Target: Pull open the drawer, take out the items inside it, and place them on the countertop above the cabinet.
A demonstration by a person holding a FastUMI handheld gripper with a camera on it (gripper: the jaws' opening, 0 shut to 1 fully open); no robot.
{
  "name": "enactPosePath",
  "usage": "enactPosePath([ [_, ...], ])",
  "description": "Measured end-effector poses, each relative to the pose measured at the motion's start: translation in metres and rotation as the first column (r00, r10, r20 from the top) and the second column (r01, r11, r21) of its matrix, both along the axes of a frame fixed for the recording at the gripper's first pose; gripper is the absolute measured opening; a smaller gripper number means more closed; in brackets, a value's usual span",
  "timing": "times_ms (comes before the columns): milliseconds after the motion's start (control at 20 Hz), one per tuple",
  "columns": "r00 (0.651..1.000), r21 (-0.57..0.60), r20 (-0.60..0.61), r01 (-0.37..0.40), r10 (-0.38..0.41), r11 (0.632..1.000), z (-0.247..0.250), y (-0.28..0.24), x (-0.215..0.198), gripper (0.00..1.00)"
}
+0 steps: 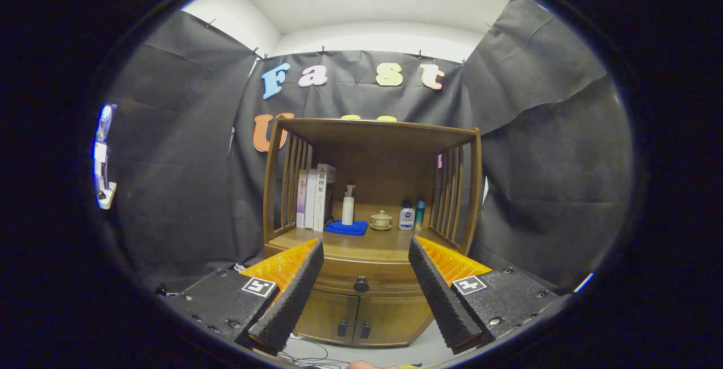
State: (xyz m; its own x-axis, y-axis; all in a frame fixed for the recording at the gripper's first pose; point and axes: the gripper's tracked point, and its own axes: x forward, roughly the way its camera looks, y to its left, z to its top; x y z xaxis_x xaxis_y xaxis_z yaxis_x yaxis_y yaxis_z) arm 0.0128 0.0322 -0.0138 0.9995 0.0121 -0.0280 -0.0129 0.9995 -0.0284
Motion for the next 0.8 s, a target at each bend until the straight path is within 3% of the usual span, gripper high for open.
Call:
enactPosePath([
  [400, 0.999, 0.012, -0.042, -0.008, 0.009, 1.0, -0.022, 0.001, 0.02, 0.99],
  [800, 0.986, -0.016, -0.168, 0.008, -0.01, 1.0, -0.09, -0.004, 0.094, 0.99],
])
